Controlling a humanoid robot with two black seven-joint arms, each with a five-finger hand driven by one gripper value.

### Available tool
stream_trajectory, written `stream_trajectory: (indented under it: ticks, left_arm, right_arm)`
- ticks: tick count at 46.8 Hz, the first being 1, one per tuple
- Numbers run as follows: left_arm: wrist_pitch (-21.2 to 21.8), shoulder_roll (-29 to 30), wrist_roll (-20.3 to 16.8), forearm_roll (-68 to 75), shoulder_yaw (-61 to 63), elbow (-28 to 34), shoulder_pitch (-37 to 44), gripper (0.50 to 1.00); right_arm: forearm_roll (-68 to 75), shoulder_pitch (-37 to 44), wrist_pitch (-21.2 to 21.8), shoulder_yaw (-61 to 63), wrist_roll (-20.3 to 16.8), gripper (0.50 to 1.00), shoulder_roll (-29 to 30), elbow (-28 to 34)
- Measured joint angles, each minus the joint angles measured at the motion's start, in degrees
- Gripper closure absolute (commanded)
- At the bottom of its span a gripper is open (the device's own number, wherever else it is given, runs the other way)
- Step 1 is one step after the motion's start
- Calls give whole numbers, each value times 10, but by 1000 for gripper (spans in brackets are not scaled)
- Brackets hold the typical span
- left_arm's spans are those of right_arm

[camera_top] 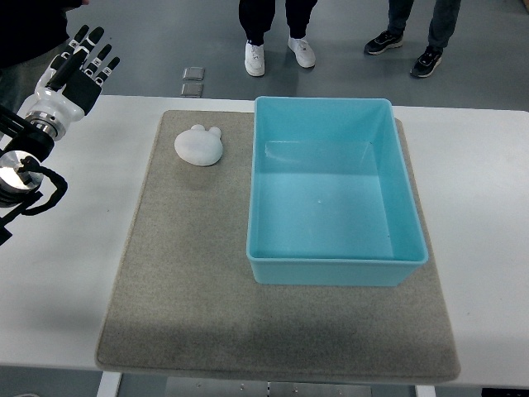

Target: Place white toy into blue box with left hand

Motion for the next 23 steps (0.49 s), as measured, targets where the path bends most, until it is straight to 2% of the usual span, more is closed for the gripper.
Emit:
stream_trajectory:
  ticks: [23]
  left_arm:
    - [1, 1, 1, -1, -1, -6, 2, 501]
  right_arm:
    - [0, 0, 0, 0, 0, 564, 0, 0]
